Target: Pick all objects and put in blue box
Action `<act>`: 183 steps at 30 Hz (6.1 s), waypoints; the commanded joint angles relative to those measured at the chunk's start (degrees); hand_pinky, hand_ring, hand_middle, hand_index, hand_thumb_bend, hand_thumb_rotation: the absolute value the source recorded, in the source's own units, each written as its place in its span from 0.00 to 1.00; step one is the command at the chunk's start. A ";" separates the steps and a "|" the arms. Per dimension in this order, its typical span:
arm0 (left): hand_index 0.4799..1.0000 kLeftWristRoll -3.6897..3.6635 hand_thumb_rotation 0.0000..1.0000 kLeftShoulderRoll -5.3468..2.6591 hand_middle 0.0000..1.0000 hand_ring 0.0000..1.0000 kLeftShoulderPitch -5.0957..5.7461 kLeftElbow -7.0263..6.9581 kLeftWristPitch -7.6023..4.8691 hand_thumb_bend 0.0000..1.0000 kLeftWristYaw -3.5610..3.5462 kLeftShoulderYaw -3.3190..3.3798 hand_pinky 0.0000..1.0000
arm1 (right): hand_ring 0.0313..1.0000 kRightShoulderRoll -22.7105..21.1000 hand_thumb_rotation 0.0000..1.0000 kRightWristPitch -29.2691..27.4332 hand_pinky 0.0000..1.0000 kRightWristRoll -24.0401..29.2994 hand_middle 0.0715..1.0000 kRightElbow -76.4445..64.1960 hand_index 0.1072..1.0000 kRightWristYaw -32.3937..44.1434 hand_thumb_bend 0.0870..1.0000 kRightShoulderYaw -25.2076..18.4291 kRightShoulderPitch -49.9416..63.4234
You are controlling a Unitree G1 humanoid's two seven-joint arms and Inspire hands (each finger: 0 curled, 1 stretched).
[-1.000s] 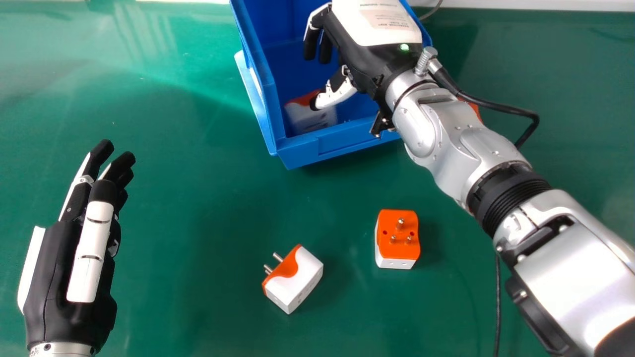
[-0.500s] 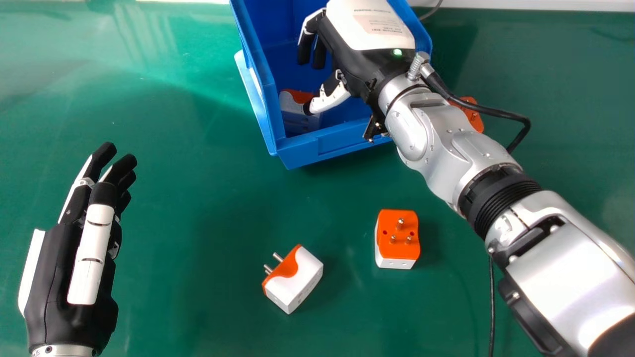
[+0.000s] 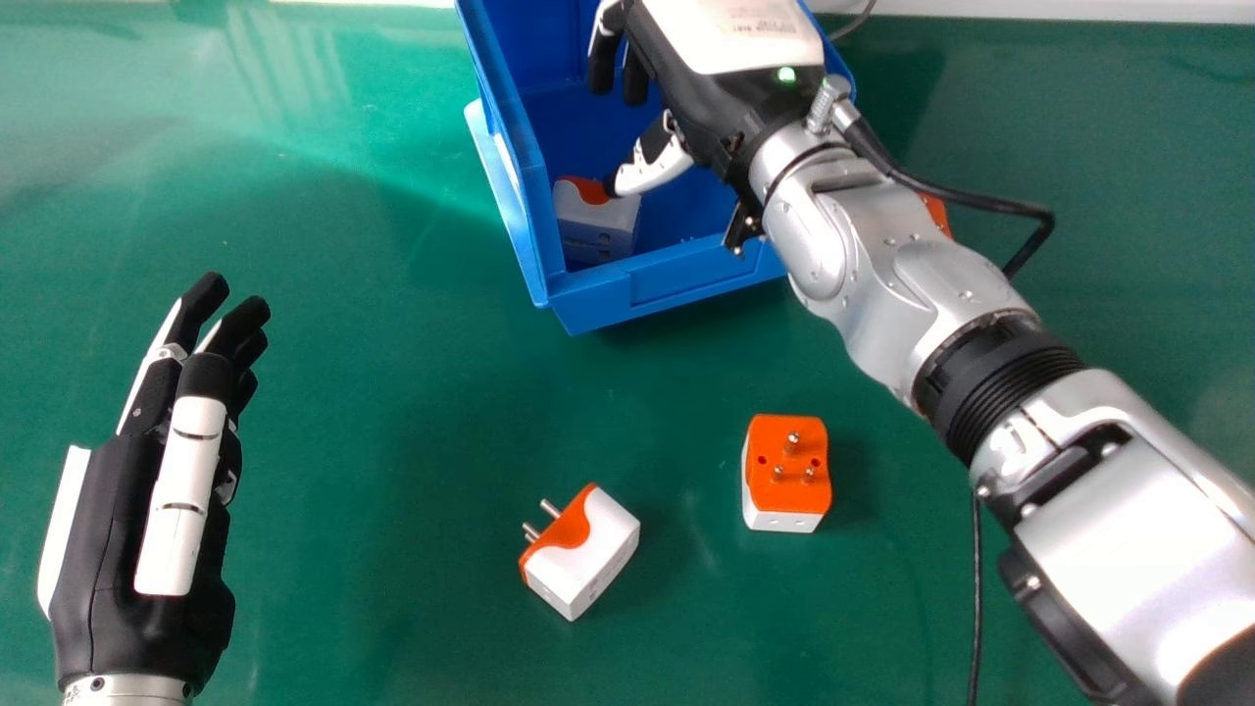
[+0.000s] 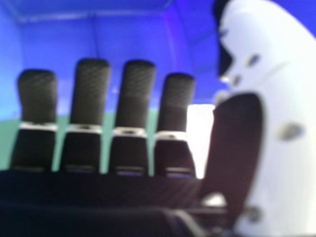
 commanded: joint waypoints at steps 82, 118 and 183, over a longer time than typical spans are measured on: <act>0.85 -0.96 0.76 1.91 0.91 0.94 -1.50 0.74 -0.06 0.62 -1.63 0.36 1.00 | 0.96 -18.92 0.42 16.84 0.87 -10.71 0.96 -57.95 0.94 20.09 0.86 -20.40 45.05; 0.88 -1.38 0.77 2.30 0.92 0.95 -0.18 -1.39 0.54 0.59 -1.59 0.63 1.00 | 0.87 -17.15 0.30 11.36 0.81 -2.82 0.87 -5.73 0.82 13.66 0.87 -8.47 13.61; 0.91 -2.33 0.80 3.38 0.93 0.96 3.74 -4.37 0.20 0.59 -2.95 2.76 1.00 | 0.56 -12.08 0.12 12.35 0.46 2.81 0.60 7.49 0.65 11.77 0.79 -3.10 7.14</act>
